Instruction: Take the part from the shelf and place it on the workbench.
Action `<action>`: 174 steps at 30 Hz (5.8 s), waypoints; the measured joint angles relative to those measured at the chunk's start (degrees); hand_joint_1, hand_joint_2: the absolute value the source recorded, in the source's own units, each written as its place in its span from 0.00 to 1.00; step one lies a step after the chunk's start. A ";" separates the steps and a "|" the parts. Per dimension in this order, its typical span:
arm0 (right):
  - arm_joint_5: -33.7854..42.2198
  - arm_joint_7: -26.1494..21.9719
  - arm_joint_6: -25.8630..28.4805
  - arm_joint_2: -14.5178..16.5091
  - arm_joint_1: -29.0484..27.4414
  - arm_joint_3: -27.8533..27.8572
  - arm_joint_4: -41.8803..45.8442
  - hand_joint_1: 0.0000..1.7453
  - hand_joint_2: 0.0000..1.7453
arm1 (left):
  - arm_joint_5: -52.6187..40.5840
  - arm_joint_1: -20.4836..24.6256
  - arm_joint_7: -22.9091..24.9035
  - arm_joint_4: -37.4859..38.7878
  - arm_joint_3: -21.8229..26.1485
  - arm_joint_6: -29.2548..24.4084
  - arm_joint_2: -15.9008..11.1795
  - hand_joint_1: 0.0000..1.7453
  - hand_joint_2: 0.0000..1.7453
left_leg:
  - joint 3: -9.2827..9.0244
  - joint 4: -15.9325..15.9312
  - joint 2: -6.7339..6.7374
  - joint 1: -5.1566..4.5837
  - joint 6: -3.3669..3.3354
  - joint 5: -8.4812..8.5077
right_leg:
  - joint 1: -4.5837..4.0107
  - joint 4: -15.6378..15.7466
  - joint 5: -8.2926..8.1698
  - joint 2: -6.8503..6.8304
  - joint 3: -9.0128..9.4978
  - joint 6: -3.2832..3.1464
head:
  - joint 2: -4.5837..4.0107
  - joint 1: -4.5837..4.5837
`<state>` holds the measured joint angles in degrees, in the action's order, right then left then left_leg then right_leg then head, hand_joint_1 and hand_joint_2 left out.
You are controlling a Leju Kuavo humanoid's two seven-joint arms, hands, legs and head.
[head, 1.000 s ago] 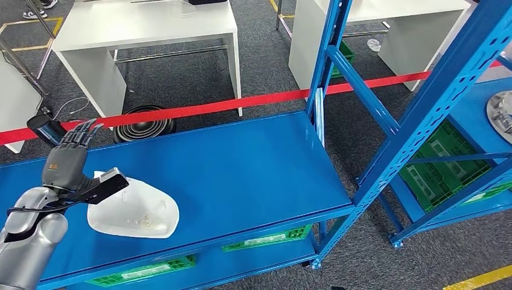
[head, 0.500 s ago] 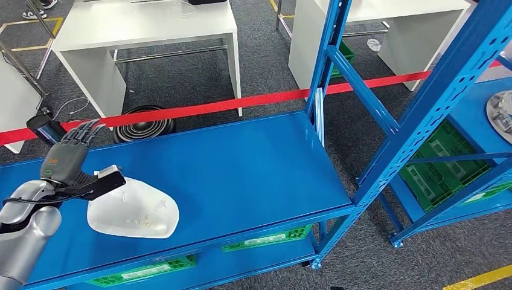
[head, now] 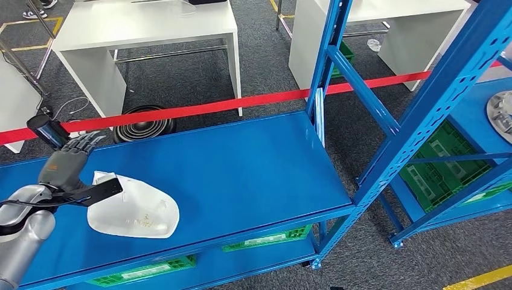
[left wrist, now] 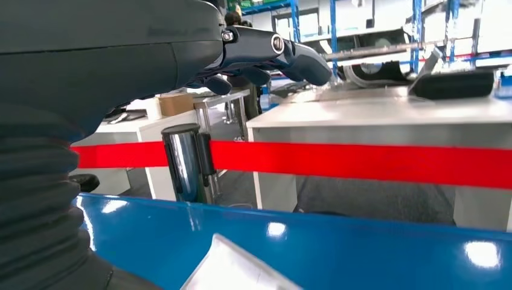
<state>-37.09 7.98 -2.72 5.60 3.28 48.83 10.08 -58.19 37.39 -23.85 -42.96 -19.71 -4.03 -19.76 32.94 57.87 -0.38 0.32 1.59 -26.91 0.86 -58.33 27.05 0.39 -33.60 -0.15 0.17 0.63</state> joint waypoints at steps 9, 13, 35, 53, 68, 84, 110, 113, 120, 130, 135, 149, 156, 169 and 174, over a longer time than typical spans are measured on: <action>-0.07 0.09 -0.05 0.00 0.00 0.44 0.00 0.00 0.00 | -0.56 0.74 0.37 0.79 -1.29 0.93 -0.21 0.00 1.00 | 0.00 0.00 0.01 0.00 0.00 0.00 | 0.00 0.00 0.00 0.00 0.00 0.00 | 0.00 0.01; -0.04 0.04 -0.05 0.00 0.01 0.51 0.00 0.00 0.00 | -0.73 1.34 0.35 1.44 -1.81 1.55 -0.23 0.00 1.00 | 0.00 0.00 0.00 0.00 0.00 0.00 | -0.01 0.00 0.00 0.00 -0.01 0.00 | -0.01 0.01; -0.80 0.18 -0.10 0.29 0.05 1.04 0.00 0.00 0.00 | -4.10 7.13 -1.89 12.23 -10.11 10.91 2.53 0.00 1.00 | -0.01 0.00 0.01 0.00 0.00 0.00 | 0.00 0.00 -0.01 0.00 0.00 0.00 | 0.00 0.00; -0.91 0.44 -0.08 0.60 0.03 1.90 0.00 0.00 0.00 | -2.82 11.39 -6.10 16.05 -14.78 19.58 3.15 1.00 1.00 | -0.01 0.00 0.00 0.00 0.00 0.00 | 0.00 0.00 -0.01 0.00 0.02 0.00 | -0.01 0.01; -2.45 0.44 -0.16 0.85 0.00 1.96 0.00 0.00 0.00 | 3.92 12.57 -7.57 15.05 -18.31 21.47 -0.07 1.00 1.00 | 0.00 0.00 -0.02 0.00 0.01 0.00 | -0.02 -0.02 0.00 0.00 0.03 -0.01 | -0.01 0.00; -3.07 0.37 -0.05 0.87 0.02 1.97 0.00 0.00 0.00 | 7.67 12.36 -5.34 13.76 -21.35 19.20 -1.72 1.00 1.00 | -0.02 0.00 -0.05 0.00 0.00 0.01 | 0.00 -0.01 0.00 -0.02 0.06 -0.01 | 0.00 0.01; -3.40 -1.04 1.16 0.50 0.00 3.36 0.00 0.00 0.00 | 58.60 1.25 -4.35 -3.81 -4.89 41.04 0.69 1.00 1.00 | -0.05 0.00 0.09 -0.02 0.06 -0.11 | 0.03 -0.01 0.01 0.18 0.04 0.00 | 0.00 -0.01; -4.65 -1.60 0.74 -0.17 -0.07 3.39 0.00 0.00 0.00 | 71.04 -5.47 0.31 -14.19 3.03 44.42 0.37 1.00 1.00 | -0.12 0.00 0.31 -0.02 0.08 -0.24 | 0.01 -0.01 0.07 0.42 0.03 0.01 | 0.00 0.01; -5.63 -1.68 0.35 -1.35 -0.09 3.39 0.00 0.00 0.00 | 75.33 -14.08 1.95 -26.14 12.40 45.70 -0.89 1.00 1.00 | -0.15 -0.01 0.16 -0.01 0.10 -0.29 | -0.04 -0.02 0.21 0.30 0.12 -0.02 | 0.00 -0.01; -7.96 -1.33 -0.55 -2.52 -0.37 2.95 0.00 0.00 0.00 | 85.31 -28.13 3.17 -36.27 18.27 49.59 0.80 1.00 1.00 | -0.28 0.11 0.22 -0.33 -0.23 -0.59 | 0.32 0.07 0.38 0.32 0.30 0.21 | 0.00 0.00; -8.24 -1.29 -1.17 -2.58 -0.71 2.76 0.00 0.00 0.00 | 91.18 -30.33 5.97 -36.25 19.04 50.90 2.85 1.00 1.00 | -0.24 0.42 0.17 -0.68 -0.80 -0.78 | 0.72 0.13 0.31 0.25 0.43 0.88 | 0.00 0.01; -8.10 -1.50 -0.25 -4.12 -1.08 2.26 0.00 0.00 0.00 | 91.10 -31.06 9.01 -35.24 18.14 48.80 10.20 1.00 1.00 | 1.68 1.18 0.63 -0.36 -1.35 0.89 | 0.27 -2.20 3.30 -0.10 2.24 0.59 | 0.00 -0.28; -6.73 -3.58 -1.25 -2.75 -1.01 2.44 -0.01 0.00 0.00 | 94.42 -34.21 10.83 -38.27 20.35 45.21 9.45 1.00 1.00 | 4.69 7.62 0.32 -0.09 1.60 -4.59 | 0.30 -0.98 1.08 -0.18 0.41 -2.44 | -0.01 -0.17; -5.72 -0.44 0.08 0.36 -0.89 4.66 -0.21 0.00 0.00 | 102.82 -41.34 17.20 -46.40 24.38 43.10 3.83 1.00 1.00 | -5.04 -1.05 0.27 -0.16 -0.86 -3.38 | 0.10 -2.00 -2.32 -0.38 -4.24 0.11 | 0.00 -0.13; -7.29 -0.26 -0.58 0.36 -0.85 4.63 -0.22 0.00 0.00 | 103.23 -39.37 17.37 -43.46 23.15 42.87 3.81 1.00 1.00 | -0.97 -0.74 0.71 -0.16 -2.03 -0.01 | -0.01 -16.52 8.10 -0.30 -7.80 0.68 | -0.01 -0.46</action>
<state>-44.37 7.72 -3.31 5.95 2.43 53.46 9.86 45.04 -1.98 -6.48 -86.42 3.44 38.84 -15.96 31.97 57.13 0.32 0.17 -0.44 -26.92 0.85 -74.85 35.15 0.10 -41.40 0.53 0.17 0.16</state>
